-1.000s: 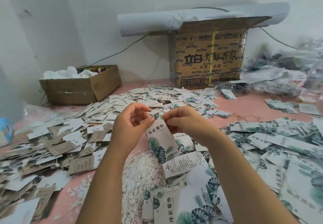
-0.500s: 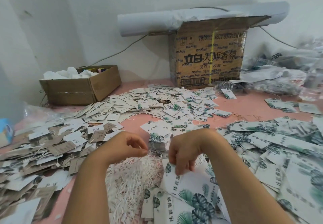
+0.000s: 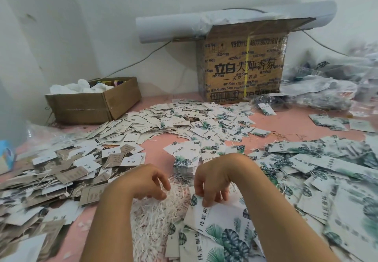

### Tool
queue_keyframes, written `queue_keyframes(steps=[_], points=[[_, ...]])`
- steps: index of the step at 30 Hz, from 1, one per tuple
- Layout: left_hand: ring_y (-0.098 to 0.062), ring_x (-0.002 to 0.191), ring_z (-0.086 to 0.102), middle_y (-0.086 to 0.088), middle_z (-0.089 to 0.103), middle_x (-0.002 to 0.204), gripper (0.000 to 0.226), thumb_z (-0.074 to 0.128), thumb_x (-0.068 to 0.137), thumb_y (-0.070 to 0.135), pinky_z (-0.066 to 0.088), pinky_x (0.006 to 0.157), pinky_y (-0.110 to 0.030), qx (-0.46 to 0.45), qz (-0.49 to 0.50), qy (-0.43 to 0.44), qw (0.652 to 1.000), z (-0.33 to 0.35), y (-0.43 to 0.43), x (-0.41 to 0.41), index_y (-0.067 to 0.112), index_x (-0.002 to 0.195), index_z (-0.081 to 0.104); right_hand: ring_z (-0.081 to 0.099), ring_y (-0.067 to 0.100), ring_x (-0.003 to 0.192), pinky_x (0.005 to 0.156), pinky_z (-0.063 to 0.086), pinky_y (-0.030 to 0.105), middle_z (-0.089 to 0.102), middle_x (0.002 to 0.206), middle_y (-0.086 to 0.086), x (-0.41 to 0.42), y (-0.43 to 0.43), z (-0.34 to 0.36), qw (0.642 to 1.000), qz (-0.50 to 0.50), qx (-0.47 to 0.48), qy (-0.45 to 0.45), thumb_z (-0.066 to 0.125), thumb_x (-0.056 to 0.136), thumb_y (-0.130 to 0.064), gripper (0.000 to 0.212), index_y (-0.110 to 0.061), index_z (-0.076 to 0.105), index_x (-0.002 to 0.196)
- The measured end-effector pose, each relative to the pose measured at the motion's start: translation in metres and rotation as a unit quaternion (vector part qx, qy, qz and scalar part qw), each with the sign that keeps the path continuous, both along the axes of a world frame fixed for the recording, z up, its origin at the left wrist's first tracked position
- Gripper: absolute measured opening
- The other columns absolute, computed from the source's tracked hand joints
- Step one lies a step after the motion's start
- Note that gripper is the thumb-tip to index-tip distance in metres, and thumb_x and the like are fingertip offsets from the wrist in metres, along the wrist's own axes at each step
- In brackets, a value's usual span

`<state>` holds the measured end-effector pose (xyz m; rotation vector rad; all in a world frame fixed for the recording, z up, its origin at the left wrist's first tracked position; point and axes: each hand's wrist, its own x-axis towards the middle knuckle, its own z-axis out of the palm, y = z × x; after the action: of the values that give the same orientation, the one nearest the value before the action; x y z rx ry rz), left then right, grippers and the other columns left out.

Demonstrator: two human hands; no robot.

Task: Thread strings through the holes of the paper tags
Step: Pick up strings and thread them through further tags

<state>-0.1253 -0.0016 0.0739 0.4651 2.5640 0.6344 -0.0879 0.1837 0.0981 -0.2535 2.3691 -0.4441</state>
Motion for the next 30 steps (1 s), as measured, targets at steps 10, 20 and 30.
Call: queue_keyframes(steps=[10,20,30], points=[[-0.013,0.066,0.057,0.003,0.062,0.070,0.013,0.074,0.078,0.008,0.053,0.077,-0.034,0.020,0.047,0.015,0.999,-0.0049,-0.0026,-0.0036,0.016,0.081,0.065,0.059,0.020,0.079,0.073,0.051,0.033,0.058,0.078,-0.004,0.0069,-0.0006,0.0089,1.000,0.011,-0.009,-0.006,0.070,0.081,-0.035,0.031,-0.009,0.060,0.095],[-0.005,0.058,0.054,0.004,0.065,0.076,0.011,0.074,0.080,0.017,0.039,0.046,-0.013,-0.028,0.049,0.012,0.998,-0.0054,0.0008,0.0004,0.014,0.085,0.065,0.061,0.016,0.062,0.064,0.050,0.027,0.064,0.069,0.001,0.0040,0.0008,0.0042,0.997,-0.004,-0.064,-0.038,0.065,0.086,-0.013,0.010,-0.005,0.064,0.093],[-0.009,0.066,0.057,0.003,0.064,0.078,0.008,0.066,0.087,0.020,0.047,0.064,-0.023,0.024,0.040,0.064,0.997,-0.0034,0.0014,0.0002,0.017,0.080,0.062,0.062,0.016,0.056,0.059,0.052,0.026,0.064,0.069,0.000,0.0014,0.0035,0.0018,0.998,-0.029,-0.062,-0.014,0.061,0.087,-0.006,0.006,-0.009,0.066,0.090]])
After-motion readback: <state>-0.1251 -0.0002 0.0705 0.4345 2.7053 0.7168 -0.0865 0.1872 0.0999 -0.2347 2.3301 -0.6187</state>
